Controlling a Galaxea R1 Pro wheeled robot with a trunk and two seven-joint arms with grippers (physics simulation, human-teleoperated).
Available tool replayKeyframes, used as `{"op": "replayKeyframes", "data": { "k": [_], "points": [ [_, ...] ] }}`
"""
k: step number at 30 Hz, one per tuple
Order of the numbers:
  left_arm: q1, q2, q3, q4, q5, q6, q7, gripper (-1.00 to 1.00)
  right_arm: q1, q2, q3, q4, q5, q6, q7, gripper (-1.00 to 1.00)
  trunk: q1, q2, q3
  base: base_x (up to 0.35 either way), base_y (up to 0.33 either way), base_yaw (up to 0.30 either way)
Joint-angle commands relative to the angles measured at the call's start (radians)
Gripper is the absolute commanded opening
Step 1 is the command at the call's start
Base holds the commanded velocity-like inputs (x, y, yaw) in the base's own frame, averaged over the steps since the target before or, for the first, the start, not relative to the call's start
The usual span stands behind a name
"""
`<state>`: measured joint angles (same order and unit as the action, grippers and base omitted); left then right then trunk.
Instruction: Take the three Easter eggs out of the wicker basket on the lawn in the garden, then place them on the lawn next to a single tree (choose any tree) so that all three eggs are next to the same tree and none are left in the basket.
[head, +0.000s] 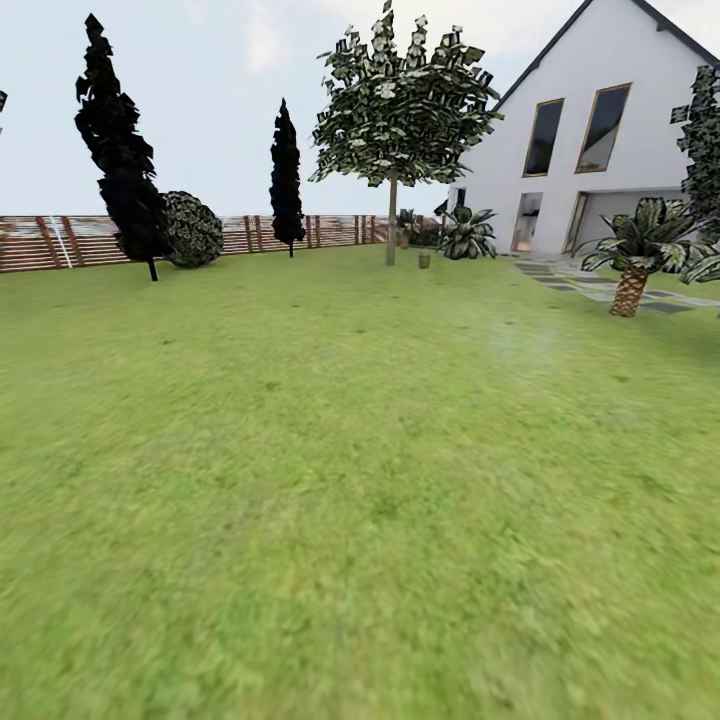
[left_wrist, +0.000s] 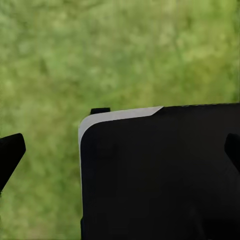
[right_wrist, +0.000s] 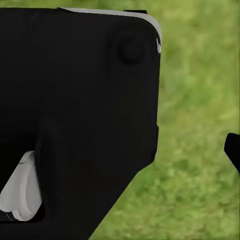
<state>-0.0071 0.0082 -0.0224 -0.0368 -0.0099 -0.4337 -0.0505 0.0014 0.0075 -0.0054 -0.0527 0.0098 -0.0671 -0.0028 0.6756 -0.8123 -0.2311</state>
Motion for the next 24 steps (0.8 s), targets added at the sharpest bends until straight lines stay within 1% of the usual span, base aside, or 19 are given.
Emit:
{"op": "replayKeyframes", "data": {
  "k": [1,24],
  "points": [
    [-0.001,0.000,-0.002,0.001,-0.001,-0.003,-0.002,1.00,0.000,0.000,-0.001,-0.001,0.001,-0.002,0.000,1.00,0.001,-0.001,-0.001,0.225,0.000,0.000],
    [-0.001,0.000,-0.002,0.001,-0.001,-0.003,-0.002,1.00,0.000,0.000,-0.001,-0.001,0.001,-0.002,0.000,1.00,0.001,-0.001,-0.001,0.217,0.000,0.000]
  ]
}}
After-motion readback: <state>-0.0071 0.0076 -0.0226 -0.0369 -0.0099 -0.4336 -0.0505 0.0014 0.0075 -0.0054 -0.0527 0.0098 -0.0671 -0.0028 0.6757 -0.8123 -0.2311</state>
